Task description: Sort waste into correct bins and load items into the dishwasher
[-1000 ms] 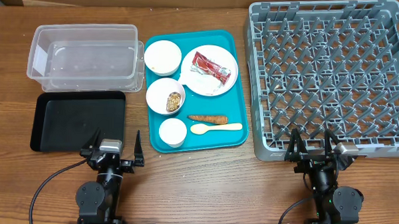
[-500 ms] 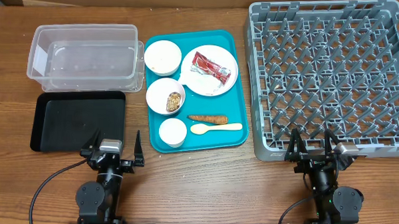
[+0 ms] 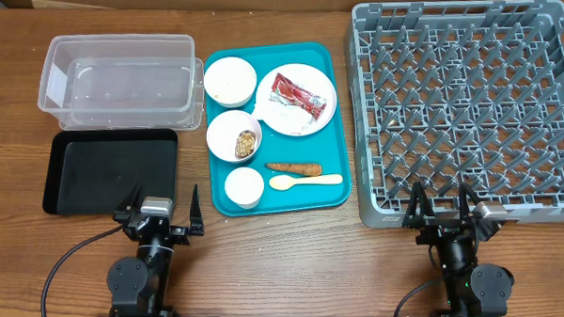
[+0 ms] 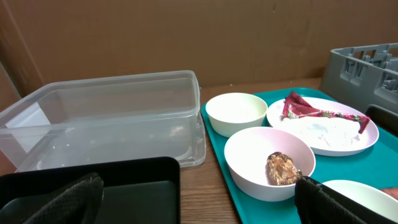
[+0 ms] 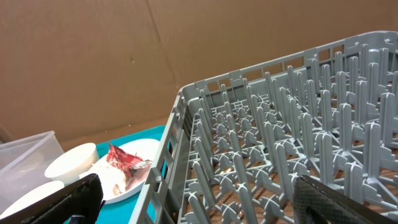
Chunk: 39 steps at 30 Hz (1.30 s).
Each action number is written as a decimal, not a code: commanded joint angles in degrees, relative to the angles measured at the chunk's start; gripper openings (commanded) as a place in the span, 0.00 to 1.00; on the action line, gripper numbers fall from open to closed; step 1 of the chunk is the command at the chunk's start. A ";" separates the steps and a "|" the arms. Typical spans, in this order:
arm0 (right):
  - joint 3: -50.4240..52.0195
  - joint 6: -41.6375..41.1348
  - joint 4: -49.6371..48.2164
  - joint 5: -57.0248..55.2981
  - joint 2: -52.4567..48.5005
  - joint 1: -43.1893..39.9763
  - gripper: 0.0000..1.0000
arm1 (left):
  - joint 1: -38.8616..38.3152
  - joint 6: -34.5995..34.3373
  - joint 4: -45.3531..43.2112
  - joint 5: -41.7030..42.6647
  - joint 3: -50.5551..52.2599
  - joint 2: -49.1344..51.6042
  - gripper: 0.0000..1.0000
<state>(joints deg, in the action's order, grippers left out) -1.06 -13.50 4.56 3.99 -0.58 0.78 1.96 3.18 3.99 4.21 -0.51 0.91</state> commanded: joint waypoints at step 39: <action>-46.42 14.82 21.90 12.61 -20.63 -0.26 1.00 | -0.11 -5.95 4.76 21.46 -45.70 44.17 1.00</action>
<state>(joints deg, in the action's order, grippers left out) -40.51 0.05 22.87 14.33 -16.34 0.75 1.96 -1.83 4.51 18.81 -37.41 37.80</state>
